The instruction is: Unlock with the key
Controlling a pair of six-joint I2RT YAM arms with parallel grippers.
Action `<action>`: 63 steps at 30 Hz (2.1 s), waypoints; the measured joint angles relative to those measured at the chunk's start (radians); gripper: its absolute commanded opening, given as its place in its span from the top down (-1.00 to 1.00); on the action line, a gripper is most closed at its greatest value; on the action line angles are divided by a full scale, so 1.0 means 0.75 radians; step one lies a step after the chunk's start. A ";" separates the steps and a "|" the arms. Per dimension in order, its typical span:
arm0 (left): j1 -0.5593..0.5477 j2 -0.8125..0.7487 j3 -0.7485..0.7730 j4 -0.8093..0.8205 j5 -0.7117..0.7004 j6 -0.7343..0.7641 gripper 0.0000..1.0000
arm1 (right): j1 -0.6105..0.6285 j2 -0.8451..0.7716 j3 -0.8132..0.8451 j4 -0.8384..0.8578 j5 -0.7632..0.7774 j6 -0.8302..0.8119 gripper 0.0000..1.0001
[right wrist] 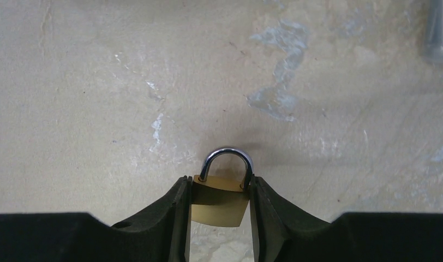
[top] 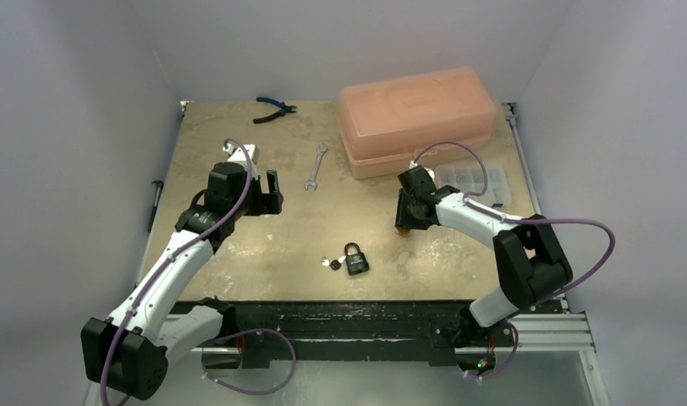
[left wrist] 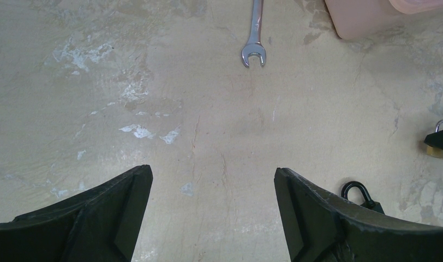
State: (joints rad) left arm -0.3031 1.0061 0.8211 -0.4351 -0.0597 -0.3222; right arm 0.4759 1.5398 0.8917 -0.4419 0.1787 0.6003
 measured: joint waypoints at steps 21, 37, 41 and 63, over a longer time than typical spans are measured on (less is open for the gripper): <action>-0.004 0.001 0.000 -0.004 -0.023 -0.002 -0.67 | 0.049 0.054 0.020 0.079 -0.054 -0.193 -0.72; -0.439 0.110 0.003 -0.142 -0.195 -0.292 -0.60 | 0.056 -0.445 -0.041 0.048 -0.167 -0.180 -0.67; -0.590 0.204 0.002 -0.137 -0.256 -0.328 -0.45 | 0.057 -0.502 -0.041 0.056 -0.228 -0.148 -0.67; -0.751 0.573 -0.058 0.082 -0.173 -0.348 0.20 | 0.061 -0.536 -0.150 0.091 -0.332 -0.110 -0.63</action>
State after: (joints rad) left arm -0.8665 1.4361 0.7773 -0.3737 -0.1894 -0.5835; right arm 0.5217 1.1381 0.7792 -0.3740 -0.0704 0.5175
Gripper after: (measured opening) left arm 0.419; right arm 0.819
